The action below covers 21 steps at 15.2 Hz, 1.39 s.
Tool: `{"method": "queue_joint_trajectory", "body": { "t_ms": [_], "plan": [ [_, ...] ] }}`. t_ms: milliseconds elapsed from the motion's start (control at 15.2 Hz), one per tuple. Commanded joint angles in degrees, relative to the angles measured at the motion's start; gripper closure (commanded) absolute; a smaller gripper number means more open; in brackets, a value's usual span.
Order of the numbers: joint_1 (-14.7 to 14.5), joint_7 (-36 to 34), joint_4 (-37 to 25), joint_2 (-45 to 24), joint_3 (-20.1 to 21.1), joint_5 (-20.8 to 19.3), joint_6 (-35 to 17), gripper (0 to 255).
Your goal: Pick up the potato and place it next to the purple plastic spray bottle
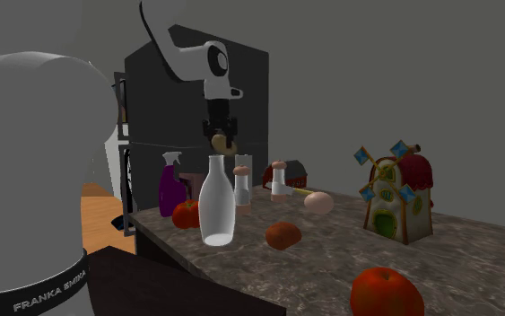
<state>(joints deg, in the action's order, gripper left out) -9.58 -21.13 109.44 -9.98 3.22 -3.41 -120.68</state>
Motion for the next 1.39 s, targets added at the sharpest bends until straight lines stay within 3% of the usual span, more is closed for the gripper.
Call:
{"method": "queue_joint_trajectory", "body": {
  "t_ms": [0,1320],
  "plan": [
    [0.0,-0.1,0.9,-0.6,0.0,-0.1,-1.5,255],
    [-0.2,-1.3,6.4,-8.6,-0.4,-1.3,-14.9,255]
  ]
}}
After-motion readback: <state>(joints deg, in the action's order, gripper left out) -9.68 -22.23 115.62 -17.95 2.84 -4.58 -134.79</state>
